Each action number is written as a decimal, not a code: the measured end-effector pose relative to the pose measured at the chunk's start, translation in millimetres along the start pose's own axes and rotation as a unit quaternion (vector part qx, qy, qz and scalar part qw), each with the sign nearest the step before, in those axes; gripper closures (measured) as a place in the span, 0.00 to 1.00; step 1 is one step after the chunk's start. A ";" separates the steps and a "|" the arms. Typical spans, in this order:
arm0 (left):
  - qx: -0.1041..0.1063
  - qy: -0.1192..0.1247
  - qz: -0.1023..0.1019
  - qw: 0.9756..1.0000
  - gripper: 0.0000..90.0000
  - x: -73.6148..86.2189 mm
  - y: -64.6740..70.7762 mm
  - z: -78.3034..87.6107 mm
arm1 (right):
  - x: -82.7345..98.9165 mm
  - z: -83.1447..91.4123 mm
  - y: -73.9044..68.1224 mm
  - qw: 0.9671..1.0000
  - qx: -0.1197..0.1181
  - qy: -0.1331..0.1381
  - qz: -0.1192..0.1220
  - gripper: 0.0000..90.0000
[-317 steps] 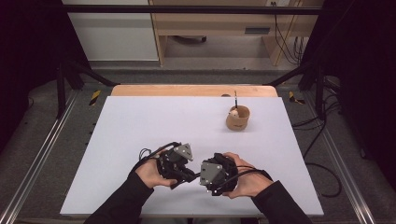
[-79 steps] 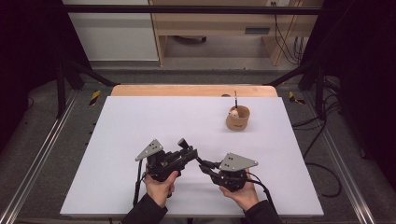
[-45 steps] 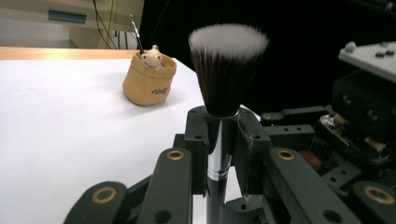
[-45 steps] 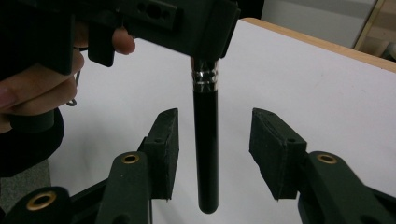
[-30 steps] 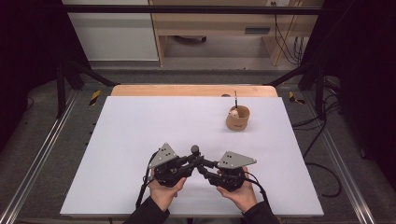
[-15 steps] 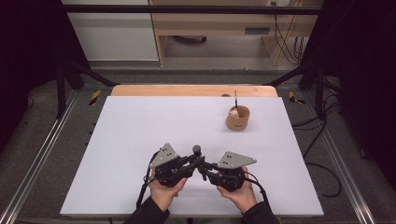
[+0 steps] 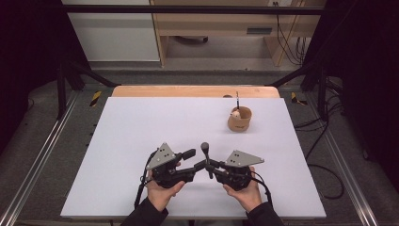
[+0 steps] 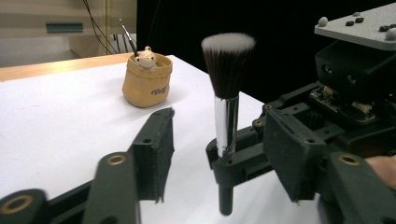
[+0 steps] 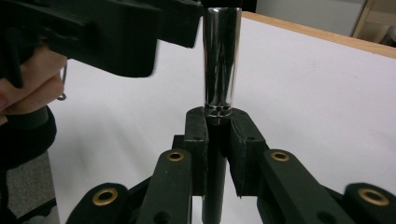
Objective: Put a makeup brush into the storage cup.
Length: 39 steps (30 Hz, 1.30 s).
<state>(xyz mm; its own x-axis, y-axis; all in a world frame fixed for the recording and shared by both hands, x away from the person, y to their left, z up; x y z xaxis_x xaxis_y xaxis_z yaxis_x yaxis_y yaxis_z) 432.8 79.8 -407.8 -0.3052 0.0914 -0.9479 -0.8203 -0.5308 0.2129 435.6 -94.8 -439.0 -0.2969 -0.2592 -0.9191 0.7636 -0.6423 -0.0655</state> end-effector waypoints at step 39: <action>-0.106 -0.027 -0.032 0.994 0.10 3.8 -67.5 101.3 | -10.3 26.5 36.7 0.998 0.062 0.022 -0.013 0.88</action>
<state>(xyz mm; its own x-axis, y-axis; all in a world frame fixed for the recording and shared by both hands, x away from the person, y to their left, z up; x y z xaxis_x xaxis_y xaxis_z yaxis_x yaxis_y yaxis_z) 438.0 201.4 -401.8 -0.2860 0.1720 -0.9427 -0.7204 -0.6873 0.0931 451.5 -134.8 -421.6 -0.2881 -0.2112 -0.9340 0.6781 -0.7337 -0.0433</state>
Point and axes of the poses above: each handheld gripper's, and its own axes: z roughly backward along the jaws, x roughly out of its underside, y roughly to its right, the point moved 4 cm from there along -z, roughly forward along the jaws, and after that the axes turned 3 degrees about x, right-handed, at the moved point
